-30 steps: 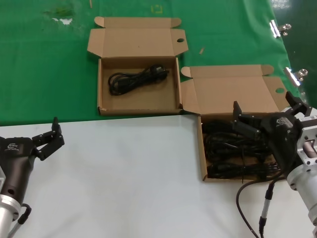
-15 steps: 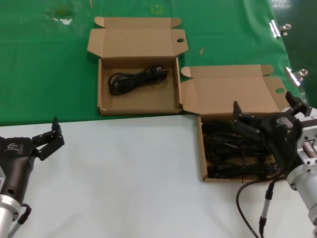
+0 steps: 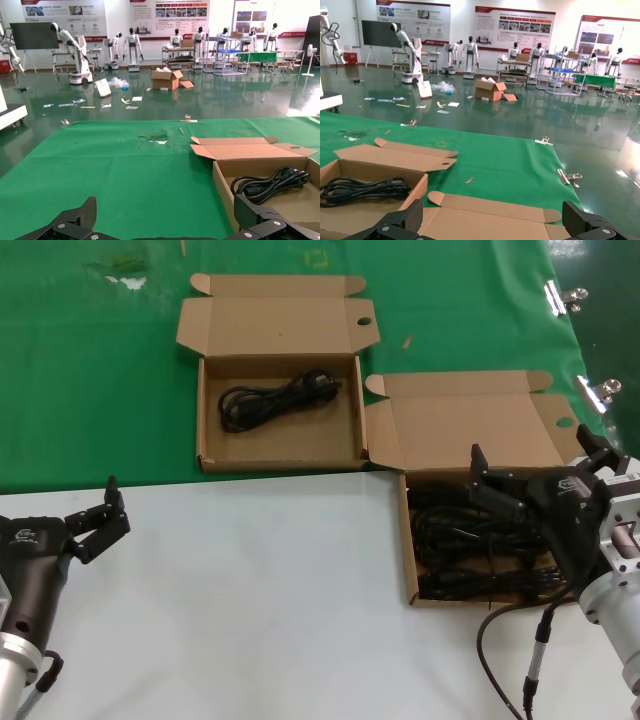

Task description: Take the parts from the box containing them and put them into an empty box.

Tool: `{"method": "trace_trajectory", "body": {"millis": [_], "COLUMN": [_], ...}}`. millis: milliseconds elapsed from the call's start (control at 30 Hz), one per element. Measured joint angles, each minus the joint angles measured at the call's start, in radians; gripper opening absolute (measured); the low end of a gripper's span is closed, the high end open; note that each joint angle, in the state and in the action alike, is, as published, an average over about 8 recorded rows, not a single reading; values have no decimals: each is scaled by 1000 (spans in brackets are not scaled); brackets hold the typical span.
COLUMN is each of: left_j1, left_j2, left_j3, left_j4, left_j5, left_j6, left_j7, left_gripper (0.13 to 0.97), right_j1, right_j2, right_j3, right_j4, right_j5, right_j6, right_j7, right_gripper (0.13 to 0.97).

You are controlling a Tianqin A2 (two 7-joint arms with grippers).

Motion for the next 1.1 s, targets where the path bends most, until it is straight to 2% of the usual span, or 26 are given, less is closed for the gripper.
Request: {"method": "trace_trajectory", "body": {"millis": [1100], "left_j1": [0], "left_j2": [0], "left_j3": [0], "left_j4": [0], "left_j5": [0], "left_j6": [0], "left_j7": [0], "left_gripper": [966], "right_j1": [0], "right_j2": [0], "right_j3": [0], "right_j4": [0], "right_j5": [0], "right_j6": [0], "right_j7": [0], "right_gripper": [966]}}
